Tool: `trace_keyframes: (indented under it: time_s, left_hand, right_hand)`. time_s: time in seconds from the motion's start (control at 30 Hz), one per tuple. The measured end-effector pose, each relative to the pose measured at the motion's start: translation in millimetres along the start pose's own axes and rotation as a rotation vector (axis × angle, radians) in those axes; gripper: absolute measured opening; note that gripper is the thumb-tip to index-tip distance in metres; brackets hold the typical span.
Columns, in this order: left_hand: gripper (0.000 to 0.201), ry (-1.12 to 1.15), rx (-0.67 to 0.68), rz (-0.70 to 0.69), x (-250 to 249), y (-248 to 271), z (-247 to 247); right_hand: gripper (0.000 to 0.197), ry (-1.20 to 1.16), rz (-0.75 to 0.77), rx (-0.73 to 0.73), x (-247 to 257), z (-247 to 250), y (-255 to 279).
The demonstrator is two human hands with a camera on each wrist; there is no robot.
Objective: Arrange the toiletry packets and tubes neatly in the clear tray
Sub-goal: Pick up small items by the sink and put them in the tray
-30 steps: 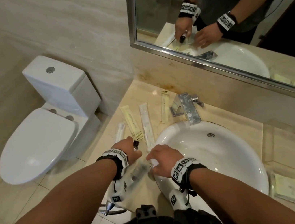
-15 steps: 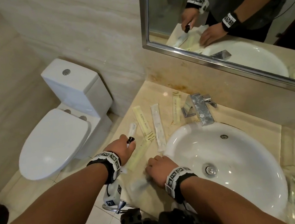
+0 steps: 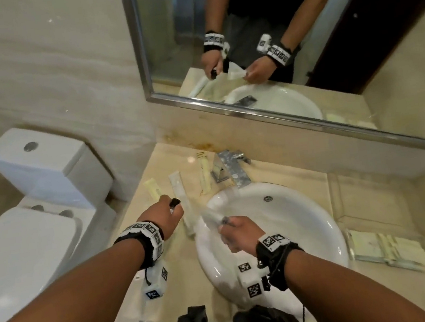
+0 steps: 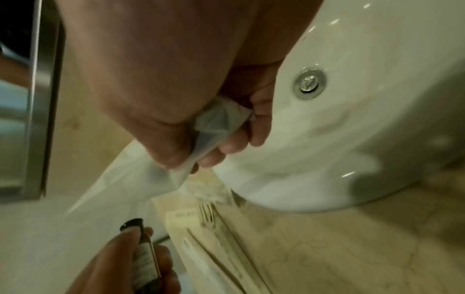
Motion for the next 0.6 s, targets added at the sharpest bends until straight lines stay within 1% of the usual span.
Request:
trace_keyframes:
  time_s: [0.03,0.1,0.17,0.23,0.3,0.37,0.53,0.6]
  left_hand:
    - [0.039,-0.001,0.016,-0.024,-11,-2,-3]
    - [0.038,-0.006,0.05,-0.081,-34,-4,-13]
    - [0.038,-0.029,0.089,-0.146,-59,-4,-26]
    - [0.038,-0.07,0.124,-0.21,-83,-2,-39]
    - [0.039,-0.115,0.143,-0.268,-107,1,-51]
    - [0.041,-0.173,0.155,-0.322,-131,3,-60]
    - [0.045,-0.269,0.186,-0.402,-194,6,-82]
    - [0.047,-0.302,0.208,-0.417,-220,5,-98]
  right_hand:
    - [0.013,-0.081,0.003,-0.034,-3,7,10]
    - [0.018,-0.161,0.018,-0.079,-10,18,28]
    - [0.028,-0.166,0.032,-0.126,-15,29,46]
    - [0.04,-0.124,0.034,-0.193,-22,41,66]
    - [0.046,-0.102,0.029,-0.266,-34,54,84]
    - [0.046,-0.101,0.022,-0.335,-48,69,101]
    - [0.03,-0.137,0.057,-0.499,-81,109,148]
    - [0.031,-0.158,0.029,-0.604,-97,126,173]
Point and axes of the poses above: each hand's wrist, its own y-axis away from the middle knuckle, its own z-axis out of the back of the hand, x = y × z, the point moved 5 cm from there along -y, towards the middle knuckle, and after that the axes turned 15 degrees about x, right-handed, at the moved point
